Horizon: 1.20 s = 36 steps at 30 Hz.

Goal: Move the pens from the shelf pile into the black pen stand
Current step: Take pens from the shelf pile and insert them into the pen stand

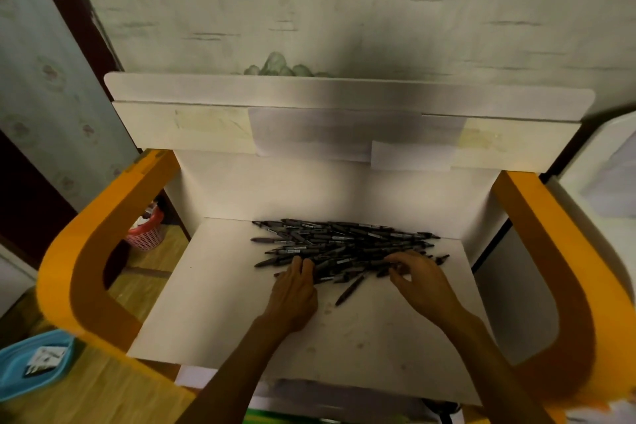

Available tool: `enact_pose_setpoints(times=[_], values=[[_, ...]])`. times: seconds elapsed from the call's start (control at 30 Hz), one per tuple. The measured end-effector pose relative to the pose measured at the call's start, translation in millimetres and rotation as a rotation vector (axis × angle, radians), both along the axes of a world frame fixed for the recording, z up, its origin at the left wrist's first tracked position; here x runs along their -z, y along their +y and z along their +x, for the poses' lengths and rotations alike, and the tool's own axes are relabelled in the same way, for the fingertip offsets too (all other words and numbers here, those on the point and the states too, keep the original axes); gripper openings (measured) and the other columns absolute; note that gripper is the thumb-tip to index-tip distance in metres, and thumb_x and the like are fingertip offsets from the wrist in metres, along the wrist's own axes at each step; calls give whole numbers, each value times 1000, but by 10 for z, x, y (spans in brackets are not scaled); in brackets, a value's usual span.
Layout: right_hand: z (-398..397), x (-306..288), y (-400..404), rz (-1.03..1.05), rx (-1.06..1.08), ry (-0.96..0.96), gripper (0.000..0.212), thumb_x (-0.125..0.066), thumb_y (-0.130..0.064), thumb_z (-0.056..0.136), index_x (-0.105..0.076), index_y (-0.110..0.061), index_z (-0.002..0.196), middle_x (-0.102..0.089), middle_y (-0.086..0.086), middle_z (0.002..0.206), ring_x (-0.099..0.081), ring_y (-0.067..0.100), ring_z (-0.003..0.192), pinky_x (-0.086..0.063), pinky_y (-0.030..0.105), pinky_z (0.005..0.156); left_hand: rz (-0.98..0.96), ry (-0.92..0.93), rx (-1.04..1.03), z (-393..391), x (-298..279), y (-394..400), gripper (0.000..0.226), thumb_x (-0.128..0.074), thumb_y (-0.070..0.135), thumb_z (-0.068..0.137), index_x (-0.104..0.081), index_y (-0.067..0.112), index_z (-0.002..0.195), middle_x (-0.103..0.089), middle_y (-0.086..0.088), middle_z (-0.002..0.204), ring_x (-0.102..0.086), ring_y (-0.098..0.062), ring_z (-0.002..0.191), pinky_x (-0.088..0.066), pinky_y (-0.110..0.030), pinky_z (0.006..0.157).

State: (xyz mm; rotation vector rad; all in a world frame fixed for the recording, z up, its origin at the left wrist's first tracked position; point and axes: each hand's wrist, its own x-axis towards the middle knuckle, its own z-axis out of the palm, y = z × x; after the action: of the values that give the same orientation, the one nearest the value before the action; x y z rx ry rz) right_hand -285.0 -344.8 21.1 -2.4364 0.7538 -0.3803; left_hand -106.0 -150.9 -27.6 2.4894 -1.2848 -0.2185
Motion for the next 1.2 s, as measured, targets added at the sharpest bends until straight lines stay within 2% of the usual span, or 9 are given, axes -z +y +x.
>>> enact_pose_setpoints(times=[0.1, 0.23, 0.37, 0.53, 0.63, 0.77, 0.97, 1.03, 1.2], values=[[-9, -13, -8, 7, 2, 6, 26, -64, -19, 93, -66, -24, 118, -66, -3, 115, -59, 6, 94, -43, 14, 80, 7, -44, -29, -34, -4, -131, 33, -42, 24, 98, -37, 19, 130, -40, -4, 125, -42, -15, 100, -36, -28, 86], [-12, -42, -22, 8, 10, 2, 25, -63, -18, 93, -67, -23, 117, -65, -4, 113, -59, 7, 94, -42, 15, 80, 46, -85, -43, -37, 43, -236, 49, -46, 46, 97, -32, 28, 141, -37, -7, 136, -45, -22, 118, -37, -35, 102], [-22, -48, -49, 12, 13, -5, 24, -64, -18, 93, -67, -23, 116, -65, -3, 114, -61, 9, 95, -48, 20, 84, 118, -172, -37, 19, 102, -270, 52, -48, 56, 96, -36, 31, 141, -36, -10, 143, -45, -26, 126, -38, -39, 105], [-21, -52, -64, -3, 18, -3, 23, -64, -17, 92, -68, -21, 115, -65, -2, 111, -62, 10, 93, -48, 21, 83, 131, -237, -3, 60, 63, -325, 47, -47, 50, 99, -40, 25, 138, -38, -9, 142, -41, -26, 127, -37, -37, 101], [-5, -46, -72, 8, 24, 3, 25, -63, -18, 93, -67, -22, 117, -64, -3, 113, -62, 8, 93, -46, 17, 82, 158, -267, 10, 59, 26, -361, 42, -43, 39, 102, -40, 18, 138, -38, -9, 143, -39, -27, 129, -36, -38, 102], [8, -34, -103, 24, 28, -4, 26, -63, -18, 93, -67, -22, 118, -65, -2, 115, -63, 8, 95, -49, 18, 84, 209, -288, 64, 110, 0, -347, 40, -44, 21, 100, -39, 12, 139, -40, -10, 142, -40, -27, 128, -34, -38, 106], [38, -25, -110, 19, 39, -32, 25, -64, -16, 92, -69, -19, 117, -66, 0, 115, -63, 9, 91, -47, 17, 81, 212, -200, 103, 205, 45, -255, 41, -45, 18, 99, -39, 13, 139, -39, -10, 142, -41, -25, 126, -35, -37, 106], [43, -14, -107, 15, 36, -37, 25, -64, -16, 92, -69, -19, 117, -66, 1, 115, -63, 9, 91, -47, 17, 81, 157, -148, 69, 229, 30, -211, 38, -46, 14, 97, -40, 13, 134, -45, -9, 136, -46, -22, 118, -36, -33, 101], [69, -1, -92, 20, 33, -33, 26, -64, -15, 92, -68, -17, 118, -65, 2, 116, -64, 12, 94, -47, 17, 82, -106, 4, -69, 262, -23, -109, 22, -48, 23, 101, -46, 16, 122, -59, 1, 105, -50, -9, 82, -37, -18, 68]])
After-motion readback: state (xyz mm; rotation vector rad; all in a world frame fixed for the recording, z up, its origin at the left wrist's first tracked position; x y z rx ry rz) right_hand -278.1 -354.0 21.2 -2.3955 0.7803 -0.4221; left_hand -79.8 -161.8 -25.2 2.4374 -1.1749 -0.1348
